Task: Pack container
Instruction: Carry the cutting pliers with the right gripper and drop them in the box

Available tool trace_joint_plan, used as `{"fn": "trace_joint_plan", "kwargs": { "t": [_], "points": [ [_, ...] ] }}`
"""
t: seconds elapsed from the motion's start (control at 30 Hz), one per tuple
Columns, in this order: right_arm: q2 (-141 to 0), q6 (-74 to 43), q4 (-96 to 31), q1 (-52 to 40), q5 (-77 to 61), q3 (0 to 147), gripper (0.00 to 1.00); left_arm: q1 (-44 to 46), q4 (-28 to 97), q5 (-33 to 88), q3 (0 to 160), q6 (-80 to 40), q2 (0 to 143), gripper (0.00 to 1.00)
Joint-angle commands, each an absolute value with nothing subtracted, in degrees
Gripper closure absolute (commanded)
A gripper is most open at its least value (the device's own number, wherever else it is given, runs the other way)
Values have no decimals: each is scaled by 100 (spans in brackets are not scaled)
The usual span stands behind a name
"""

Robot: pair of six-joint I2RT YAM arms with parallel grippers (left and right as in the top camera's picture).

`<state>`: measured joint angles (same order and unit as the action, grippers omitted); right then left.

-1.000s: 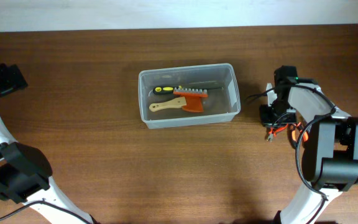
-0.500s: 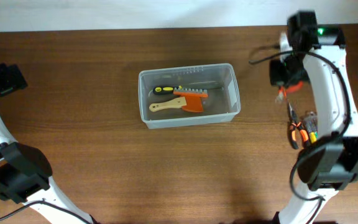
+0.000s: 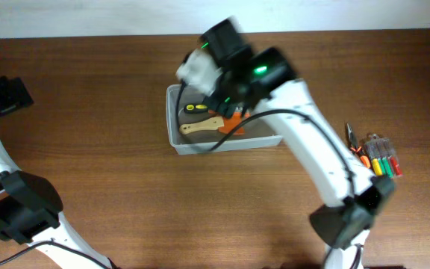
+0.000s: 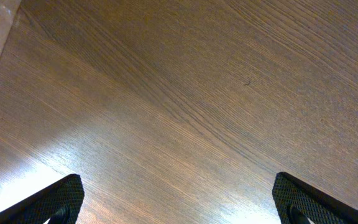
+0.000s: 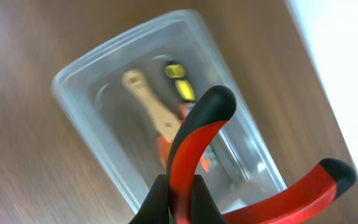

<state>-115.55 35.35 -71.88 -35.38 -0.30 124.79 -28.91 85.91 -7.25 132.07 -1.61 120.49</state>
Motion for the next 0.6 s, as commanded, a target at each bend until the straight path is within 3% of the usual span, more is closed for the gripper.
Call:
{"fn": "trace_joint_plan", "kwargs": {
  "t": [0.0,0.37,0.43,0.47,0.5,0.57],
  "points": [
    [-12127,5299,-7199,-3699,-47,12223,96,-2915,8576,-683,13196,-259,12108,1],
    [-13445,5522,-7175,-3712,-497,12215,92,-2915,8576,-683,13196,-259,12108,1],
    [-13439,5472,-7199,-3712,-495,12217,86,-2915,8576,-683,13196,-259,12108,1],
    [-13378,5352,-7218,-3712,-440,12239,78,-2915,8576,-683,13196,-259,12108,1],
    [-13316,5157,-7231,-3710,-346,12276,63,-2915,8576,-683,13196,-259,12108,1],
    [-13111,4718,-7332,-3658,-5,12422,50,-2915,8576,-683,13196,-261,12108,1]
  ]
}}
